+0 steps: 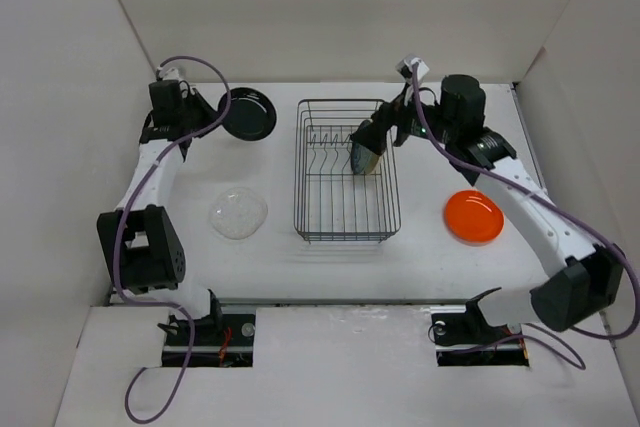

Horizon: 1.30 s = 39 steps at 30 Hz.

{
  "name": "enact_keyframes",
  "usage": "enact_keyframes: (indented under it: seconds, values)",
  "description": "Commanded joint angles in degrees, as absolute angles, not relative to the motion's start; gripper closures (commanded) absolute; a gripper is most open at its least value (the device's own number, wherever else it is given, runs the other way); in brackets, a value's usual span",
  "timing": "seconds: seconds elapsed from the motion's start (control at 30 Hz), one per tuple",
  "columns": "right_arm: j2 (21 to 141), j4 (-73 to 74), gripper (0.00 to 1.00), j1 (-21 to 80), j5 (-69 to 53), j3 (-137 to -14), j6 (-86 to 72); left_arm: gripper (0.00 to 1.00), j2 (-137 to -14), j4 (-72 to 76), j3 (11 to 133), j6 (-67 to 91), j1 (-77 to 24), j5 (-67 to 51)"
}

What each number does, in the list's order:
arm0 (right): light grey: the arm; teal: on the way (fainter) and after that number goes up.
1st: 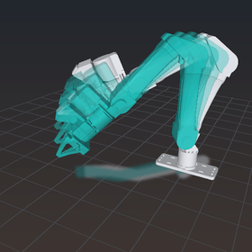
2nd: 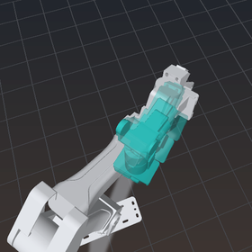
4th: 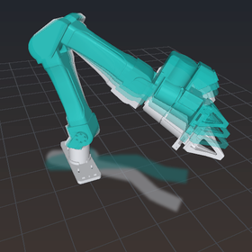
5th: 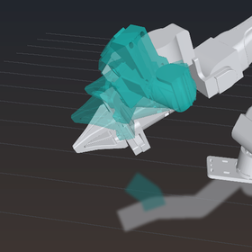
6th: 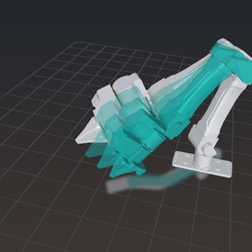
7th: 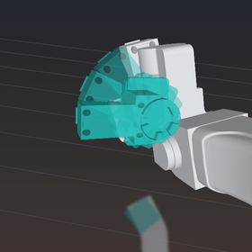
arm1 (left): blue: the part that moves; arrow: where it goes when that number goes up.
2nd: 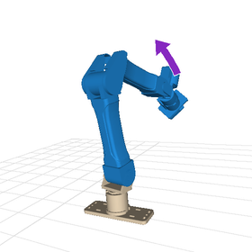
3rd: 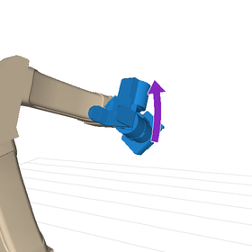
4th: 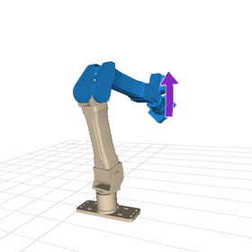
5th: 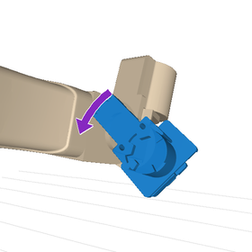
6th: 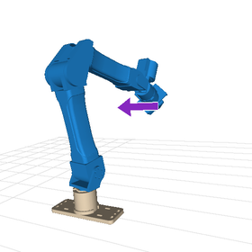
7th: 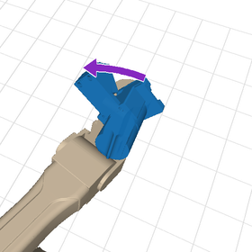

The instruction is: Load the plates into the dish rack

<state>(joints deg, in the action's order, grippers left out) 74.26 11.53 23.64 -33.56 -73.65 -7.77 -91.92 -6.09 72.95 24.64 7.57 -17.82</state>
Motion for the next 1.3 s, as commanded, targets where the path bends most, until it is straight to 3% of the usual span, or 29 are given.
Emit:
enact_keyframes:
  seconds: [0.0,0.33,0.8,0.9,1.0,1.03,1.1,1.13,1.23,1.27]
  values:
    - [80.2,2.4,0.02,23.3,-38.0,-80.6,-7.5,1.00,-84.5,-3.8,72.7,24.9,3.1,-20.0]
    - [96.8,1.8,0.02,22.7,-37.9,-95.1,-7.5,1.00,-75.8,0.6,72.0,24.7,-2.8,-28.9]
    - [105.7,-3.3,0.03,24.0,-43.5,-99.8,-14.6,1.00,-75.2,7.6,70.0,28.7,-3.3,-39.6]
    - [107.4,-4.8,0.08,24.5,-44.6,-101.0,-16.7,1.00,-75.2,9.9,69.3,30.0,-3.3,-41.2]
    - [109.1,-7.8,0.23,25.1,-46.4,-101.5,-20.6,1.00,-75.9,11.2,68.6,30.5,-3.3,-42.6]
    - [109.7,-9.2,0.39,25.1,-47.2,-102.0,-22.3,1.00,-75.9,11.2,68.6,31.0,-3.3,-42.6]
    - [109.7,-9.8,0.62,25.7,-47.2,-102.0,-23.6,1.00,-76.6,11.8,68.6,31.0,-3.3,-42.6]
    - [109.7,-10.4,0.80,25.7,-47.2,-102.0,-24.2,1.00,-77.2,10.9,68.6,31.0,-3.3,-42.1]
    - [108.0,-10.4,0.99,25.7,-46.0,-101.5,-25.6,1.00,-77.8,9.4,69.2,30.4,-3.3,-40.9]
    - [106.6,-10.4,1.00,25.7,-45.4,-99.9,-26.8,1.00,-77.8,9.4,69.2,29.9,-3.3,-40.9]
